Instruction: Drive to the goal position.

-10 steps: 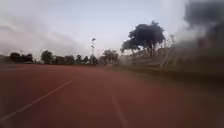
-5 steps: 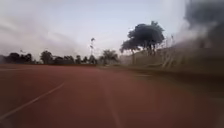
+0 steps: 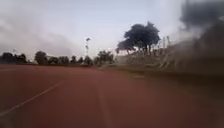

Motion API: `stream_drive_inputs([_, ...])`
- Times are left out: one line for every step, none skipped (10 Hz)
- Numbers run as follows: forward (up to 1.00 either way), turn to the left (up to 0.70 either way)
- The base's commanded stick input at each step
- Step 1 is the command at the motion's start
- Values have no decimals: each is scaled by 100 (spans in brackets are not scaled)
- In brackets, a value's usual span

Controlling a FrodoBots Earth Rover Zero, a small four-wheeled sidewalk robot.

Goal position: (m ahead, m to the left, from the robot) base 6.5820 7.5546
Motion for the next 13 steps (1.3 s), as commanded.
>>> stream_drive_inputs([70, 0])
stream_drive_inputs([70, 0])
stream_drive_inputs([70, 0])
stream_drive_inputs([70, 0])
stream_drive_inputs([70, 0])
stream_drive_inputs([70, 0])
stream_drive_inputs([70, 0])
stream_drive_inputs([70, 0])
stream_drive_inputs([70, 0])
stream_drive_inputs([70, 0])
stream_drive_inputs([70, 0])
stream_drive_inputs([70, 0])
stream_drive_inputs([70, 0])
